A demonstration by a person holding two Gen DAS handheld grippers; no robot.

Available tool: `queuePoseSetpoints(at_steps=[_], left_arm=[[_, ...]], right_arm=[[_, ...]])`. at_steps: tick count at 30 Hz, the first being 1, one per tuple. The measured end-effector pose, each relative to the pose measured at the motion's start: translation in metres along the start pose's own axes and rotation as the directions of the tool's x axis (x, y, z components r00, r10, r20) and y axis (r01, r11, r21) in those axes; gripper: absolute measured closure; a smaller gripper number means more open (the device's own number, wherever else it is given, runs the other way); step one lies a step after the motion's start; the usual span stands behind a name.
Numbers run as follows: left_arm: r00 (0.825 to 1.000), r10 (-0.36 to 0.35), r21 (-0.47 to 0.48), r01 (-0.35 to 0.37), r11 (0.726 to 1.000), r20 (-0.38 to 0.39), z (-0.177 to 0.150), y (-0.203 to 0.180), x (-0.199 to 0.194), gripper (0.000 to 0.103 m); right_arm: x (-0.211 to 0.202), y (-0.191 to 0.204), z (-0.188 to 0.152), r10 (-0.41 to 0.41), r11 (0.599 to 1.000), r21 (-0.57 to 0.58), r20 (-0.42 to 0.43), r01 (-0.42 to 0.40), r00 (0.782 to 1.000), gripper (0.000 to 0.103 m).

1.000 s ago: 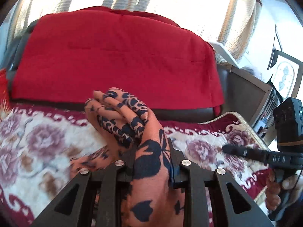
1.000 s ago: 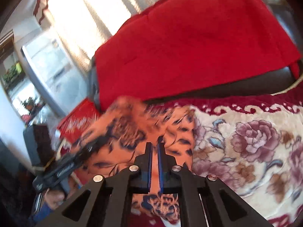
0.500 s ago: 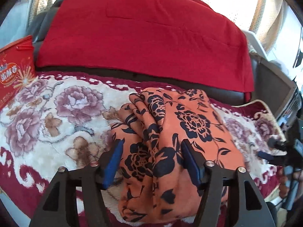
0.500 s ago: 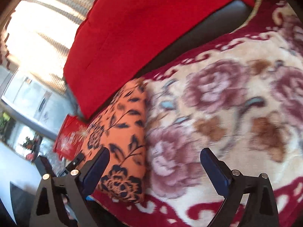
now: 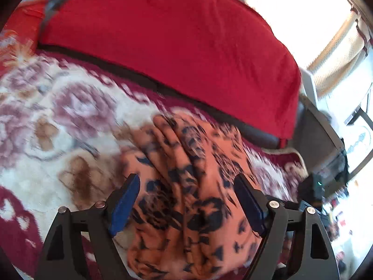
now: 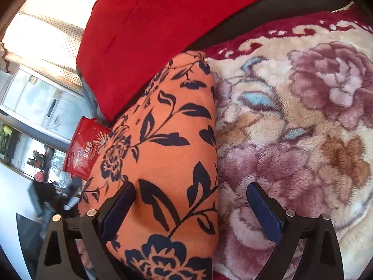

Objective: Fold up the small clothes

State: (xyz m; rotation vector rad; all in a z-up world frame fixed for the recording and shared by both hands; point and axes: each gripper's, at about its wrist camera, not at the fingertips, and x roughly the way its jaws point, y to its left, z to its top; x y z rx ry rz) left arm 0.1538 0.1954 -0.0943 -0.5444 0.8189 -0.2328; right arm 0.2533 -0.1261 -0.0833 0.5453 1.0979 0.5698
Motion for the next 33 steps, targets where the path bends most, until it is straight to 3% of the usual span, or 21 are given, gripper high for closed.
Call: queuePoseSetpoints(at_steps=[1, 3, 4, 5, 6, 9, 10, 11, 13, 14, 15, 16, 18, 19, 20, 22, 23, 24, 27, 30, 33], left_arm=[[0.999, -0.003, 0.008, 0.004, 1.000, -0.044, 0.001, -0.002, 0.010, 0.020], [0.996, 0.064, 0.035, -0.062, 0.997, -0.060, 0.000, -0.004, 0.028, 0.022], [0.994, 0.080, 0.035, -0.077, 0.996, -0.079, 0.000, -0.003, 0.037, 0.037], [0.991, 0.051, 0.004, -0.051, 0.999, -0.126, -0.001, 0.000, 0.046, 0.061], [0.985, 0.004, -0.044, -0.012, 0.999, -0.175, -0.001, 0.004, 0.054, 0.068], [0.965, -0.039, -0.125, 0.007, 0.992, -0.257, 0.002, 0.013, 0.071, 0.070], [0.962, -0.055, -0.160, 0.012, 0.987, -0.268, 0.005, 0.018, 0.072, 0.077], [0.969, -0.048, -0.163, 0.008, 0.987, -0.243, 0.008, 0.013, 0.060, 0.081], [0.995, 0.047, -0.033, -0.050, 0.998, -0.088, 0.012, -0.012, 0.025, 0.082], [0.996, 0.091, 0.059, -0.091, 0.994, 0.008, 0.008, -0.030, 0.002, 0.081], [0.993, 0.105, 0.105, -0.111, 0.988, 0.059, 0.003, -0.038, -0.009, 0.081], [0.991, 0.120, 0.115, -0.126, 0.985, 0.057, -0.005, -0.038, -0.010, 0.078], [0.982, 0.178, 0.124, -0.168, 0.978, -0.068, -0.021, -0.018, 0.026, 0.066], [0.968, 0.222, 0.108, -0.210, 0.972, -0.116, -0.029, 0.002, 0.047, 0.053], [0.964, 0.236, 0.047, -0.232, 0.972, -0.126, -0.033, 0.023, 0.052, 0.029], [0.978, 0.188, -0.145, -0.201, 0.969, -0.094, -0.035, 0.054, 0.039, 0.013], [0.987, 0.139, -0.238, -0.156, 0.959, -0.084, -0.035, 0.068, 0.029, 0.013], [0.989, 0.127, -0.247, -0.144, 0.958, -0.081, -0.034, 0.071, 0.025, 0.013], [0.990, 0.111, -0.200, -0.127, 0.972, -0.087, -0.024, 0.072, 0.023, 0.013], [0.993, 0.061, -0.212, -0.081, 0.974, -0.100, -0.014, 0.072, 0.035, 0.013], [0.981, 0.017, -0.230, -0.062, 0.971, -0.194, -0.023, 0.079, 0.061, 0.012]], right_arm=[[0.001, 0.000, 0.000, 0.002, 1.000, 0.005, 0.006, -0.002, 1.000, 0.005], [0.002, 0.001, 0.001, 0.001, 1.000, 0.011, 0.011, -0.001, 1.000, 0.005], [0.002, 0.001, 0.000, 0.000, 1.000, 0.013, 0.010, 0.000, 1.000, 0.005], [0.001, 0.001, -0.001, -0.002, 1.000, 0.012, 0.008, 0.002, 1.000, 0.005], [0.005, 0.006, -0.003, -0.006, 1.000, 0.007, 0.004, 0.006, 1.000, 0.005], [0.005, 0.011, -0.008, -0.026, 1.000, -0.012, -0.001, 0.026, 1.000, 0.005], [0.005, 0.012, -0.008, -0.028, 1.000, -0.010, -0.002, 0.028, 1.000, 0.005], [0.006, 0.015, -0.008, -0.033, 0.999, -0.010, -0.001, 0.033, 0.999, 0.005], [0.005, 0.022, -0.009, -0.044, 0.999, -0.028, 0.002, 0.044, 0.999, 0.006], [0.006, 0.026, -0.009, -0.042, 0.998, -0.038, 0.001, 0.042, 0.999, 0.006], [0.007, 0.029, -0.010, -0.038, 0.998, -0.049, -0.003, 0.038, 0.999, 0.006], [0.009, 0.032, -0.012, -0.039, 0.998, -0.054, -0.007, 0.039, 0.999, 0.006], [0.015, 0.034, -0.012, -0.050, 0.998, -0.051, -0.018, 0.049, 0.999, 0.006], [0.018, 0.035, -0.012, -0.052, 0.998, -0.045, -0.024, 0.051, 0.998, 0.006], [0.019, 0.035, -0.012, -0.054, 0.998, -0.038, -0.025, 0.053, 0.998, 0.006], [0.016, 0.037, -0.012, -0.033, 0.999, -0.038, -0.022, 0.032, 0.999, 0.006], [0.016, 0.040, -0.013, -0.024, 0.998, -0.052, -0.026, 0.023, 0.999, 0.006], [0.017, 0.041, -0.014, -0.031, 0.997, -0.070, -0.030, 0.029, 0.999, 0.006], [0.023, 0.039, -0.013, -0.057, 0.995, -0.085, -0.045, 0.053, 0.997, 0.006], [0.025, 0.037, -0.010, -0.038, 0.998, -0.051, -0.034, 0.036, 0.999, 0.006], [0.028, 0.040, -0.011, -0.027, 0.998, -0.053, -0.038, 0.025, 0.999, 0.006]])
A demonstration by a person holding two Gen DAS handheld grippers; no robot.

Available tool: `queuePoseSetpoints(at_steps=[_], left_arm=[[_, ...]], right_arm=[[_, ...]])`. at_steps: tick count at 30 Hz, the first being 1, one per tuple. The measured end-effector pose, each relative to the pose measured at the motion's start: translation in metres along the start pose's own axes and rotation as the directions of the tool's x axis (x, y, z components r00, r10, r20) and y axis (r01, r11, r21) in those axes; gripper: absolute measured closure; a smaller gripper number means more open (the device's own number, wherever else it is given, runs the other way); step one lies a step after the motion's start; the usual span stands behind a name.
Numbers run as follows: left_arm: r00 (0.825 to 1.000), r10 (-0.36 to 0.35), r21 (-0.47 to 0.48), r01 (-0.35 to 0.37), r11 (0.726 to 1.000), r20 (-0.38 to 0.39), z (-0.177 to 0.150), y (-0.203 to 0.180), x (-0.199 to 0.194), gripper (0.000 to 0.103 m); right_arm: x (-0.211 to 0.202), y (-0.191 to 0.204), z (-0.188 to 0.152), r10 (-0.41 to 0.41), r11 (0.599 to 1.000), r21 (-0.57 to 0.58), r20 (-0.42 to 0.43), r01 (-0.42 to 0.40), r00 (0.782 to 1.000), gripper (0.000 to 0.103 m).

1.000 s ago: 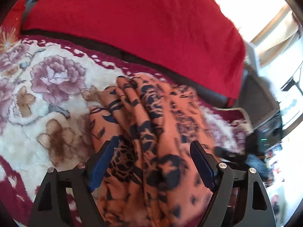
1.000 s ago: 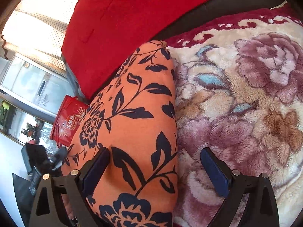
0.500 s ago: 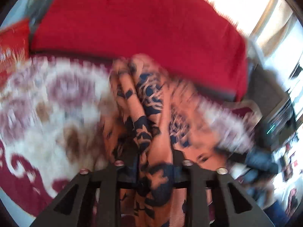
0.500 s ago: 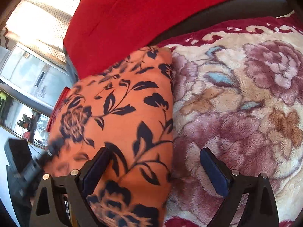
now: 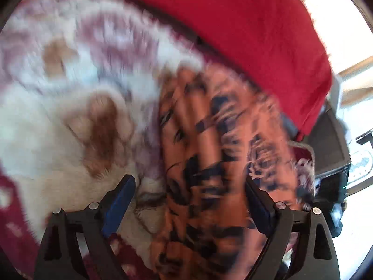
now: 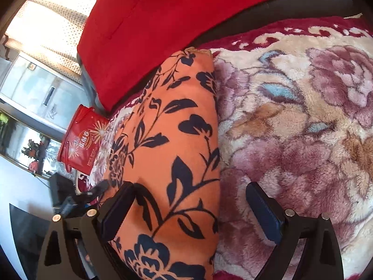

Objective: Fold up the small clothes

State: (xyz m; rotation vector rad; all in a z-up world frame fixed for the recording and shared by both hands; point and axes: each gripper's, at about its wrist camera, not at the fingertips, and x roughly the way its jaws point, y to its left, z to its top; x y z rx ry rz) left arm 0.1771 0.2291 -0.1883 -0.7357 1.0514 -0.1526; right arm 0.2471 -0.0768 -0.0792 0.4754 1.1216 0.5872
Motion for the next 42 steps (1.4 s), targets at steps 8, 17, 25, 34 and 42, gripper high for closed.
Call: queuePoseSetpoints(at_steps=[8, 17, 25, 34, 42], left_arm=[[0.995, -0.103, 0.028, 0.104, 0.994, -0.014, -0.009, -0.009, -0.008, 0.074], [0.991, -0.072, 0.144, 0.056, 0.988, 0.111, -0.004, -0.057, -0.042, 0.082], [0.954, -0.195, 0.376, 0.099, 0.921, 0.226, 0.023, -0.163, -0.079, 0.083], [0.973, -0.153, 0.460, 0.057, 0.886, 0.175, 0.023, -0.211, -0.015, 0.077], [0.969, 0.152, 0.335, -0.212, 0.918, 0.197, 0.007, -0.145, 0.006, 0.062]], right_arm=[[0.013, 0.005, 0.005, 0.011, 1.000, -0.029, -0.015, -0.011, 1.000, 0.016], [-0.014, 0.045, 0.009, 0.018, 0.991, -0.133, 0.031, -0.014, 0.999, 0.066], [-0.111, 0.072, 0.037, 0.051, 0.975, -0.224, 0.260, 0.009, 0.964, 0.066], [-0.134, 0.001, 0.058, -0.034, 0.989, -0.125, 0.320, 0.078, 0.947, 0.066], [-0.107, -0.074, 0.020, -0.266, 0.964, 0.058, 0.258, 0.260, 0.929, 0.052]])
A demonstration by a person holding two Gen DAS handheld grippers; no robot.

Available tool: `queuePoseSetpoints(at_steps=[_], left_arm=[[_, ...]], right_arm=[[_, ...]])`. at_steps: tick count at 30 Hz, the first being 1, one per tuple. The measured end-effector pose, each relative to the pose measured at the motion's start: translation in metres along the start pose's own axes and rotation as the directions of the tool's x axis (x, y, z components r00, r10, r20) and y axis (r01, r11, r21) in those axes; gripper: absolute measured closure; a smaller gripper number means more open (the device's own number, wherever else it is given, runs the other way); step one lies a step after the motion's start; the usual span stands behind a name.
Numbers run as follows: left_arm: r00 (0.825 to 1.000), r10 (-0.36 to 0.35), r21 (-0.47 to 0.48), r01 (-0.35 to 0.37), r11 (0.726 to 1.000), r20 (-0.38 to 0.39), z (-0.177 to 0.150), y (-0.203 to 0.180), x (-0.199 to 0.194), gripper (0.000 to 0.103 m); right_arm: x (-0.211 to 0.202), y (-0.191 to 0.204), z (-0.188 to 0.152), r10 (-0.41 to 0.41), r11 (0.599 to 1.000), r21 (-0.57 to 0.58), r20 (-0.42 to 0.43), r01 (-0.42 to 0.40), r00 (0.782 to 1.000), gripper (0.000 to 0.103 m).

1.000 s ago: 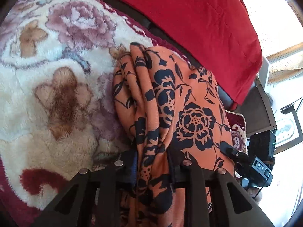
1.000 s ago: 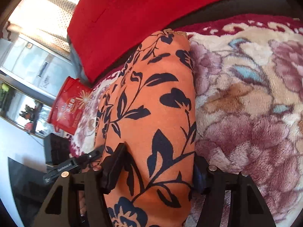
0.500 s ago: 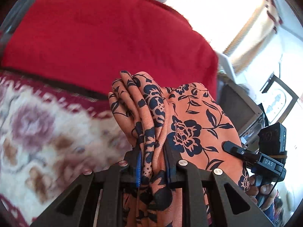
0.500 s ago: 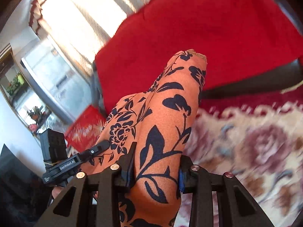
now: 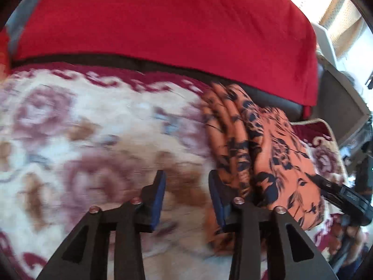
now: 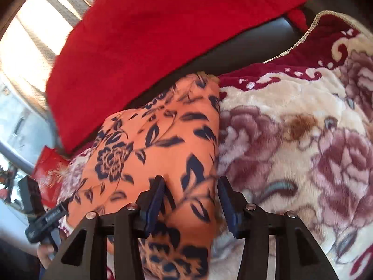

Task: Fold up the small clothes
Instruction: 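Press the folded blouse into a square with both open grippers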

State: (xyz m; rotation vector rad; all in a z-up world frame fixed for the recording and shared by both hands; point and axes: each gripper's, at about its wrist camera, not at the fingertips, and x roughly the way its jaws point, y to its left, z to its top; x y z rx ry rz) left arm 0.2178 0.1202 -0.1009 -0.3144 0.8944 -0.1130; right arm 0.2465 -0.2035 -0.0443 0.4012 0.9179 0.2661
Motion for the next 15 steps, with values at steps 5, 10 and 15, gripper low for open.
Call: queuePoseSetpoints(at_steps=[5, 10, 15], left_arm=[[0.993, -0.105, 0.058, 0.101, 0.993, 0.062, 0.005, -0.032, -0.040, 0.049], [0.999, -0.016, 0.222, 0.024, 0.975, -0.036, -0.009, -0.074, -0.013, 0.047], [0.996, -0.020, 0.167, 0.036, 0.985, -0.091, -0.037, -0.050, 0.002, 0.051]], right_arm=[[-0.027, 0.036, 0.006, 0.077, 0.994, -0.090, 0.100, -0.068, 0.992, 0.037], [-0.003, 0.054, 0.004, 0.137, 0.989, -0.067, 0.024, -0.135, 0.990, 0.030], [0.016, 0.056, -0.013, 0.116, 0.988, -0.096, -0.044, -0.120, 0.992, 0.030]])
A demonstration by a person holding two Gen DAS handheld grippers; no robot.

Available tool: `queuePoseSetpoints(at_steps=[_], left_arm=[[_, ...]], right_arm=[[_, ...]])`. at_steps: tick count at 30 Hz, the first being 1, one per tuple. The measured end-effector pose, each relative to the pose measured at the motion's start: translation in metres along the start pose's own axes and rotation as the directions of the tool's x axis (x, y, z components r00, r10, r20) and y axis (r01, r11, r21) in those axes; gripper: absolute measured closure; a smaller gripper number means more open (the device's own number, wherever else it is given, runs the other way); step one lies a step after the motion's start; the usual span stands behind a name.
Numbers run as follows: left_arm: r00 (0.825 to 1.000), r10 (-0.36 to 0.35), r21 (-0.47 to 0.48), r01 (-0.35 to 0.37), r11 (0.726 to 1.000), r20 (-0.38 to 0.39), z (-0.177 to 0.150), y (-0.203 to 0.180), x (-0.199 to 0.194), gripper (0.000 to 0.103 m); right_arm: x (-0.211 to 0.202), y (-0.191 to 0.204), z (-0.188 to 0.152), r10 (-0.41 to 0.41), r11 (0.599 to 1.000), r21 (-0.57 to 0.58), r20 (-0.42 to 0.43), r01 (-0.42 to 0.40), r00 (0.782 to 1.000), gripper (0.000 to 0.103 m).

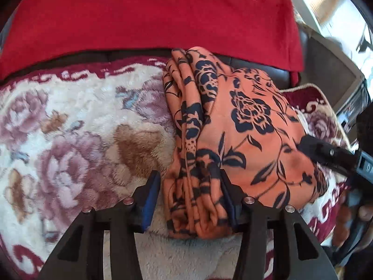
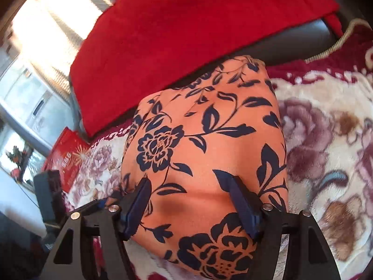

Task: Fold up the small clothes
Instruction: 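Press the folded blouse into a square with both open grippers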

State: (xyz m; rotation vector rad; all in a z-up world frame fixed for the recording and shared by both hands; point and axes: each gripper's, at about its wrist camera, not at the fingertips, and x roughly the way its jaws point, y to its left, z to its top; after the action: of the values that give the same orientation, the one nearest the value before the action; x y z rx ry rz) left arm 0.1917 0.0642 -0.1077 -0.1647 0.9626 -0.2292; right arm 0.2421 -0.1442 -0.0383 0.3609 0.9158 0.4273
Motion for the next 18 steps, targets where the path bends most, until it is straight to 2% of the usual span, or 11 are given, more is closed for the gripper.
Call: queuePoseSetpoints(at_steps=[3, 5, 6, 7, 9, 12, 15, 18], left_arm=[[0.999, 0.034, 0.047, -0.035, 0.998, 0.011, -0.005, -0.008, -0.009, 0.051], [1.000, 0.023, 0.023, -0.024, 0.999, 0.015, -0.008, -0.002, -0.010, 0.047], [1.000, 0.019, 0.017, -0.020, 1.000, 0.017, -0.008, 0.000, -0.008, 0.047], [1.000, 0.023, 0.021, -0.024, 0.999, 0.019, -0.009, 0.000, -0.009, 0.047], [0.999, 0.048, 0.032, -0.049, 0.998, 0.022, -0.009, -0.006, -0.007, 0.043], [0.992, 0.114, 0.034, -0.116, 0.993, 0.044, -0.007, -0.009, -0.012, 0.035], [0.980, 0.176, 0.038, -0.180, 0.983, 0.093, -0.014, -0.016, -0.039, 0.028], [0.972, 0.198, 0.040, -0.204, 0.978, 0.127, -0.021, -0.022, -0.064, 0.024]], right_arm=[[-0.010, 0.002, 0.009, 0.015, 0.999, 0.033, 0.013, -0.015, 1.000, 0.030], [-0.019, 0.001, 0.016, 0.019, 0.999, 0.035, 0.068, -0.022, 0.998, 0.030], [-0.017, -0.004, 0.016, 0.007, 0.999, 0.049, 0.078, -0.011, 0.997, 0.025], [-0.013, -0.009, 0.016, -0.004, 0.998, 0.063, 0.067, -0.001, 0.998, 0.018], [0.010, -0.023, 0.009, -0.010, 0.996, 0.092, -0.015, 0.012, 1.000, 0.017], [-0.007, 0.000, 0.002, -0.093, 0.996, 0.018, 0.025, 0.093, 0.995, 0.018], [-0.033, 0.027, -0.014, -0.100, 0.994, -0.038, 0.079, 0.103, 0.992, 0.018], [-0.052, 0.041, -0.039, -0.122, 0.988, -0.079, 0.101, 0.130, 0.987, 0.018]])
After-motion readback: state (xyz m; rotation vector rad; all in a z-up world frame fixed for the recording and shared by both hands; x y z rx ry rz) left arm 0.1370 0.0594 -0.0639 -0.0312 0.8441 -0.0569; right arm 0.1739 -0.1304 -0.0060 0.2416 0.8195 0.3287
